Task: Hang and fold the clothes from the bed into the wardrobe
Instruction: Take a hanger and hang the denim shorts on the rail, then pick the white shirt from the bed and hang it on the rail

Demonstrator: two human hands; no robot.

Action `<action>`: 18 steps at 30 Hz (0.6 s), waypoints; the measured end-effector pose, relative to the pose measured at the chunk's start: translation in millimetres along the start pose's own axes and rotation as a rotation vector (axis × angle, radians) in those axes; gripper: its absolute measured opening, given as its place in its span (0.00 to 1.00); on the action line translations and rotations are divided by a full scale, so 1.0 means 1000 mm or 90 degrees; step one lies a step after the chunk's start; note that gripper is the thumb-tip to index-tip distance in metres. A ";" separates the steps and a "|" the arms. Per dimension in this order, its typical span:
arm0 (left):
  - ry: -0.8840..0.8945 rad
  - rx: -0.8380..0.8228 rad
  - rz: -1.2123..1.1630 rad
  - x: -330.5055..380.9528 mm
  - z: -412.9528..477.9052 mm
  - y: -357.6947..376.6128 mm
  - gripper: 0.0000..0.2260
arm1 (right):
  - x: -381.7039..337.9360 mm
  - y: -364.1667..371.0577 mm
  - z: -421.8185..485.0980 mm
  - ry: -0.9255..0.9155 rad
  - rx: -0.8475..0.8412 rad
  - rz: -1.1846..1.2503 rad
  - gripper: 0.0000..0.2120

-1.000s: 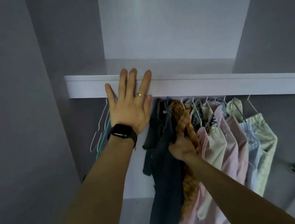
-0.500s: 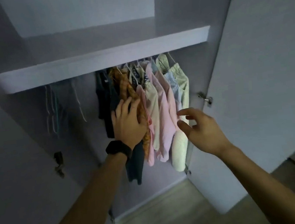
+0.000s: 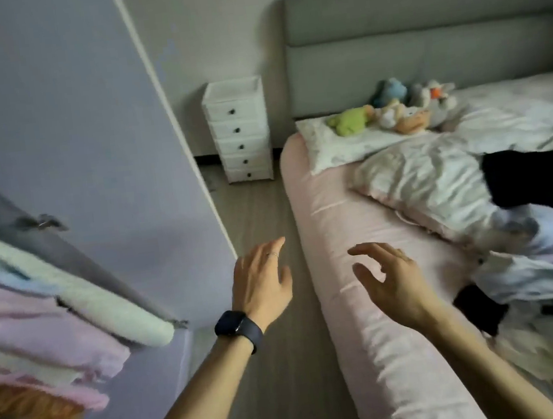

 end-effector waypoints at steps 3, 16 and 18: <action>0.106 -0.072 -0.027 0.052 0.044 0.044 0.23 | 0.068 -0.042 -0.012 0.126 0.081 0.021 0.12; 0.366 -0.380 0.000 0.242 0.123 0.244 0.26 | 0.309 -0.101 -0.090 0.523 0.213 0.133 0.12; 0.375 -0.445 0.011 0.249 0.124 0.269 0.26 | 0.327 -0.097 -0.095 0.555 0.209 0.138 0.12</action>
Point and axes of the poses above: each hand's wrist, its own z-axis towards the middle knuckle, its own y-axis out of the palm, x = y × z, the point moved 2 cm from there along z, towards the middle knuckle, and after that the axes turned 15 degrees about y, right-handed, at the moved point
